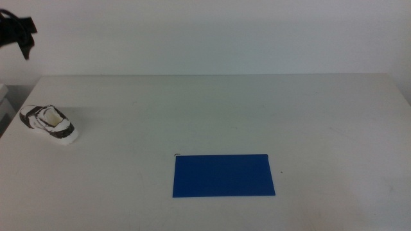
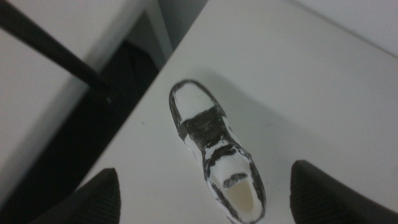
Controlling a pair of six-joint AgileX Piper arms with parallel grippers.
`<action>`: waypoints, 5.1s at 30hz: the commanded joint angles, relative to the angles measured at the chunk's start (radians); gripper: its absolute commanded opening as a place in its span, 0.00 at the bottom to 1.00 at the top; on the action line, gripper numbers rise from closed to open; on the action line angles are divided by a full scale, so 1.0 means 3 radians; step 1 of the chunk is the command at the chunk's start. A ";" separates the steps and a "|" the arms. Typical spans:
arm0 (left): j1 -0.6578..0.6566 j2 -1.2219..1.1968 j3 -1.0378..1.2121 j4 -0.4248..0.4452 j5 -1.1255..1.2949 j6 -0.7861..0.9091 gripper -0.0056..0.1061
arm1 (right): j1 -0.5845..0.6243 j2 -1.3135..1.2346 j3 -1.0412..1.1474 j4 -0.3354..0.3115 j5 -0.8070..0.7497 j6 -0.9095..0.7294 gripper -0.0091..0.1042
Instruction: Use one arm to grab the shoe from the table and place it on the mat.
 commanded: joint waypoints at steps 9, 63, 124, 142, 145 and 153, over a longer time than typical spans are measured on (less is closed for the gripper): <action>0.0154 0.0444 -0.0234 -0.0181 -0.0049 -0.0338 0.89 | 0.0011 -0.0070 -0.0032 -0.0028 -0.0264 -0.0042 0.67; 0.0001 0.0664 -0.0205 -0.0033 0.0385 -0.1202 0.04 | 0.0011 -0.0070 -0.0032 -0.0028 -0.0264 -0.0042 0.67; -0.1233 -0.0677 0.0927 0.0258 0.0425 -0.2398 0.04 | 0.0011 -0.0070 -0.0032 -0.0028 -0.0264 -0.0042 0.67; -0.2356 0.0299 -0.0148 0.0009 0.0774 -0.2984 0.04 | 0.0011 -0.0070 -0.0032 -0.0028 -0.0264 -0.0042 0.67; -0.2537 0.0489 -0.0297 -0.0067 0.0763 -0.3095 0.04 | 0.0011 -0.0070 -0.0032 -0.0028 -0.0264 -0.0042 0.67; -0.2895 0.0892 -0.0652 -0.0100 0.0774 -0.3255 0.04 | 0.0011 -0.0070 -0.0032 -0.0028 -0.0264 -0.0042 0.67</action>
